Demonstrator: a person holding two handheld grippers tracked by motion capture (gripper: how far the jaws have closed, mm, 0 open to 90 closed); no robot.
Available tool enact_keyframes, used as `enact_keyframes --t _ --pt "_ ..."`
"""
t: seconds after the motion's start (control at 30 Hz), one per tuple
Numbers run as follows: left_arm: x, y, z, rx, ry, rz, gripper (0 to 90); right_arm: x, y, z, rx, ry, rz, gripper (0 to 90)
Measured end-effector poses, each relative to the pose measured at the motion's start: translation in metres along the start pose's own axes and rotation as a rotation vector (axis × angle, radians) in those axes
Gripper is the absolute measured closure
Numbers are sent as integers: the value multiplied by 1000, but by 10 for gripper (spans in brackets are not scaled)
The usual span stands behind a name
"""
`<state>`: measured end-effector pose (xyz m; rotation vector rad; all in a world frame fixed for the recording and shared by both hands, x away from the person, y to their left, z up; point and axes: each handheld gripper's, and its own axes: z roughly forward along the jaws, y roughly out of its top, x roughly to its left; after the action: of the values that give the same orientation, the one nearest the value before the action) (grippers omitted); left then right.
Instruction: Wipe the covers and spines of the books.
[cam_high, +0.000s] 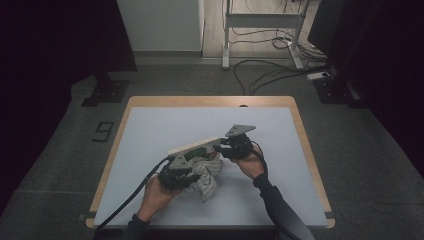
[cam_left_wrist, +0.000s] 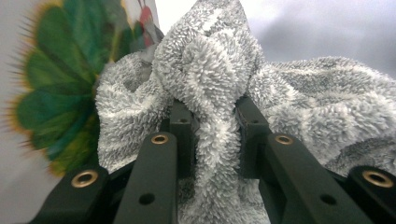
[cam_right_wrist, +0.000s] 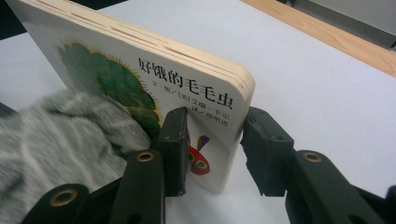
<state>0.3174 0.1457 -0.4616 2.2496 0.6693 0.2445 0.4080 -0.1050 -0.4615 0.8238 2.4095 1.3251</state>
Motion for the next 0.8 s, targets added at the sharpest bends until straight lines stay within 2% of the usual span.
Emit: enact_keyframes --t 0.1,0.33,0.57,0.8 --pt "0 0 -7 0 1 0 728 0 0 0 0 -1 -1 602" --pt "-2 -6 -17 44 18 15 719 0 -1 -1 -2 3 -5 604" --pt "0 -19 -37 42 38 -10 717 1 -2 -2 -5 2 -4 605" --pt "10 -36 -65 22 74 -68 716 1 -2 -3 -7 1 -3 606"
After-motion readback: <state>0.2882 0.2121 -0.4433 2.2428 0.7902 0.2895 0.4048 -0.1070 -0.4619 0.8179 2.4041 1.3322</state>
